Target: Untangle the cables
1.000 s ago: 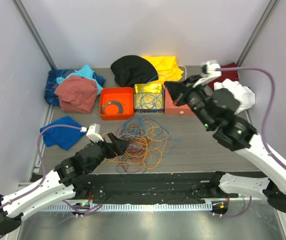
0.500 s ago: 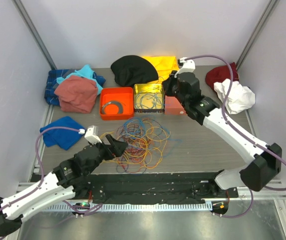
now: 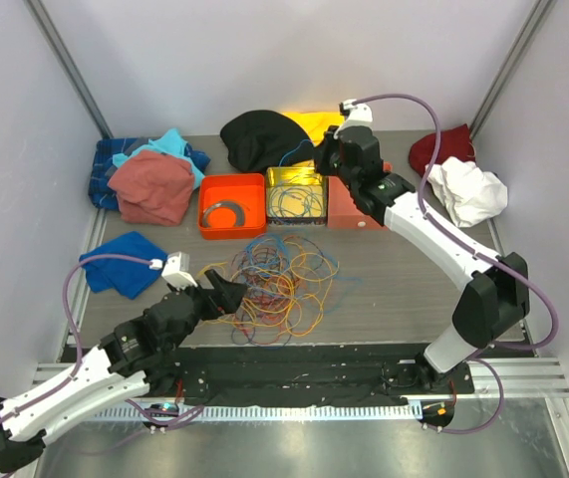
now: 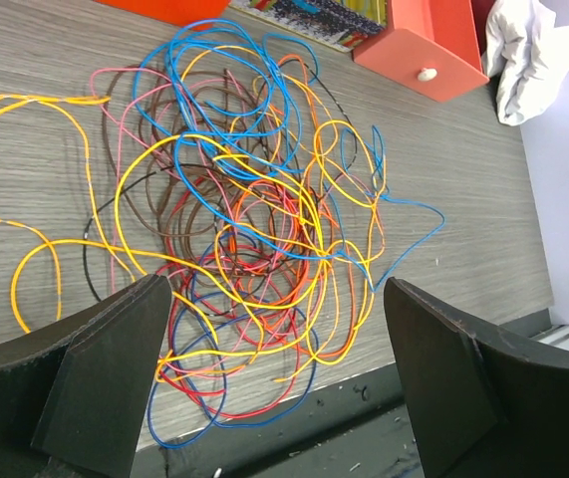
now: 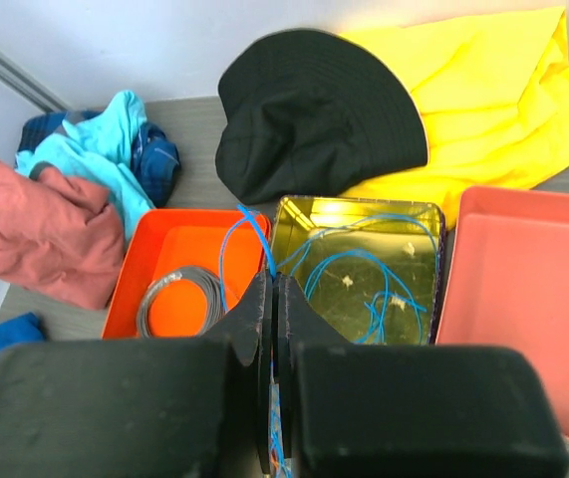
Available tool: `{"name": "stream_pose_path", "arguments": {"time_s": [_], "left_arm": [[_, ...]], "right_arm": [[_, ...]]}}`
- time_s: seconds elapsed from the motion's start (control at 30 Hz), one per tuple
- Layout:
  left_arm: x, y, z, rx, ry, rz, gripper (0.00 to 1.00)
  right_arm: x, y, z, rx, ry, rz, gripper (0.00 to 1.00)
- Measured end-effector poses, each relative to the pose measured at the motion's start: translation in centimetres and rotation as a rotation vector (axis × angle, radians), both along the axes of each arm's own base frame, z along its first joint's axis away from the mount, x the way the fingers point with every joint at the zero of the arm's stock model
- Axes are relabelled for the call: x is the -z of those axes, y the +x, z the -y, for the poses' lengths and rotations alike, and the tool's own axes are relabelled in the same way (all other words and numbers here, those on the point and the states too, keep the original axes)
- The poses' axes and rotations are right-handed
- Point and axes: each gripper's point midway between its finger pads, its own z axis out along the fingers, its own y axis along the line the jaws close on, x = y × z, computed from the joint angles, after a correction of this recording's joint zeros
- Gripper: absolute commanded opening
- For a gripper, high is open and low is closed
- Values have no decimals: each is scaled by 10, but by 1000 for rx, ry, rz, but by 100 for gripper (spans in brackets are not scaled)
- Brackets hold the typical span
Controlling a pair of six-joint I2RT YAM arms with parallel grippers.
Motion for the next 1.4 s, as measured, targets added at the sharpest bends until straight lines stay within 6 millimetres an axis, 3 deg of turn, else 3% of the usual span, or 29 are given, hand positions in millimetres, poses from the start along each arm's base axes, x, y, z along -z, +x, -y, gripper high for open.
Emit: {"name": "stream_pose_path", "arguments": {"time_s": [0.23,0.4,0.57,0.77,0.83,0.9,1.03,1.23,1.3,1.4], "left_arm": [[-4,1,-2,-4,19,8,94],[-3,2,-1,0,34,6,94],[-2,2,-1,0,35,5,94],[-2,2,-2,-1,35,4,94],[-2,2,-2,-1,36,3,94],[-2,2,-2,-1,35,3,94],[-2,2,-1,-1,34,2,94],[1,3,0,0,44,-5,94],[2,3,1,0,48,-9,94],[2,3,2,3,46,-8,94]], "right_arm": [[-19,20,3,23,24,44,1],[-14,35,2,33,23,43,1],[15,48,0,35,0,-3,1],[71,56,-2,38,-39,-88,2],[93,54,-1,38,-60,-126,30],[115,52,0,40,-85,-168,46],[144,47,7,56,-139,-242,56],[134,34,18,110,-185,-232,55],[120,18,22,118,-193,-207,52],[100,-26,27,95,-186,-165,52]]}}
